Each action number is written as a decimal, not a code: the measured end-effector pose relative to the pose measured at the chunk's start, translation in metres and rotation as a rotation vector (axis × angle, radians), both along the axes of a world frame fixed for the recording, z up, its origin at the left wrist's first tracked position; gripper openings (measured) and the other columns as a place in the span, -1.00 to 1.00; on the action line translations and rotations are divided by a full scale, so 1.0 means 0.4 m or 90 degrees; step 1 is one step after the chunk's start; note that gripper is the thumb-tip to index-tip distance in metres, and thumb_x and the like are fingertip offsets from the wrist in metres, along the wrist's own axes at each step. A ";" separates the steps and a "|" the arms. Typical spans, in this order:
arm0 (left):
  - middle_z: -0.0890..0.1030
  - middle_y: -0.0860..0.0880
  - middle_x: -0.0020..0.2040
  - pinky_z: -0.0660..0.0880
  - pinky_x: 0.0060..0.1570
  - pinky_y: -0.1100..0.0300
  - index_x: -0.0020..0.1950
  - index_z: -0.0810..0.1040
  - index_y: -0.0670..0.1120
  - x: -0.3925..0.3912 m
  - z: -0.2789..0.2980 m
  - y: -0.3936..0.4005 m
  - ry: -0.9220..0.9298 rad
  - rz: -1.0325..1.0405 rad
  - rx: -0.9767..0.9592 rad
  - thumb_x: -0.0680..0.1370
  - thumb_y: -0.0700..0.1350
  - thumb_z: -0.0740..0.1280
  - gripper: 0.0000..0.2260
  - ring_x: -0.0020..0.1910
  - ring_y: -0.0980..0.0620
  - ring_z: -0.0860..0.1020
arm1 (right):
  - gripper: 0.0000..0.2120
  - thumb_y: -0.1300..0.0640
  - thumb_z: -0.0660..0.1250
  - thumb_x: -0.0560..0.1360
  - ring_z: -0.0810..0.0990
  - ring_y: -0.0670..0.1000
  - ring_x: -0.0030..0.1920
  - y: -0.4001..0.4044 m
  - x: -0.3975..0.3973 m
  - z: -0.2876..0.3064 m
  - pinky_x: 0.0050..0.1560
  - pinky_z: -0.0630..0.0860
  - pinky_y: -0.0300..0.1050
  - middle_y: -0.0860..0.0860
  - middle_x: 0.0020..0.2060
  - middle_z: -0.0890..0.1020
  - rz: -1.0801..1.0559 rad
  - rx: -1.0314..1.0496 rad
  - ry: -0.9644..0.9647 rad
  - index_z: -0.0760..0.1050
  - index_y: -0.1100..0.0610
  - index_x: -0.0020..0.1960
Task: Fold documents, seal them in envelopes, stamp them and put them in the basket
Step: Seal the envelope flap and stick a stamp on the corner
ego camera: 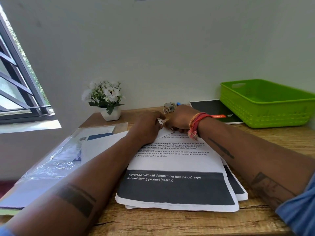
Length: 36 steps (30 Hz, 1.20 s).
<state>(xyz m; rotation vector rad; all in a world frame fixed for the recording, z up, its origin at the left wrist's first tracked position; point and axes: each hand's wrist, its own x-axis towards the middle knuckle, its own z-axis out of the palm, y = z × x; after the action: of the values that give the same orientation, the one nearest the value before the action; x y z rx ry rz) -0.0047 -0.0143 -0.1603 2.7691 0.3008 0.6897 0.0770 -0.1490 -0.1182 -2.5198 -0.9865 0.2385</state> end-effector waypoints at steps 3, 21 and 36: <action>0.66 -0.03 0.08 0.36 0.07 0.20 0.21 0.66 0.04 0.004 -0.002 0.004 0.023 0.003 0.031 0.60 -0.09 0.35 -0.79 0.14 -0.04 0.55 | -0.69 0.02 0.34 0.54 0.54 0.07 -0.20 0.005 -0.001 -0.006 -0.28 0.39 -0.17 0.15 -0.16 0.64 0.037 -0.028 -0.053 0.63 0.29 -0.04; 0.69 0.09 0.04 0.35 -0.01 0.27 0.04 0.70 0.05 0.014 0.009 0.006 0.044 0.044 -0.039 0.59 -0.03 0.37 -0.88 0.05 0.11 0.57 | -0.50 -0.23 0.40 0.48 0.53 0.03 -0.14 -0.018 0.068 -0.004 -0.13 0.42 -0.11 0.09 -0.11 0.63 0.149 -0.138 -0.093 0.61 0.23 0.06; 0.65 -0.11 0.14 0.47 0.12 0.11 0.12 0.60 -0.13 0.071 0.030 0.013 0.105 0.156 -0.060 0.53 0.03 0.46 -0.71 0.15 -0.12 0.58 | -0.54 -0.24 0.43 0.44 0.54 0.00 -0.10 -0.021 0.097 -0.012 0.06 0.49 -0.02 0.00 -0.14 0.62 0.167 -0.120 -0.029 0.62 0.14 0.05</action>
<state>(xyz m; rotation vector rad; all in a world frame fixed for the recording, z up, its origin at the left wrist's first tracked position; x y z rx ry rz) 0.0238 -0.0091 -0.1485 2.7291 0.6978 0.4866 0.1158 -0.1574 -0.1231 -2.5665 -1.3725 0.3689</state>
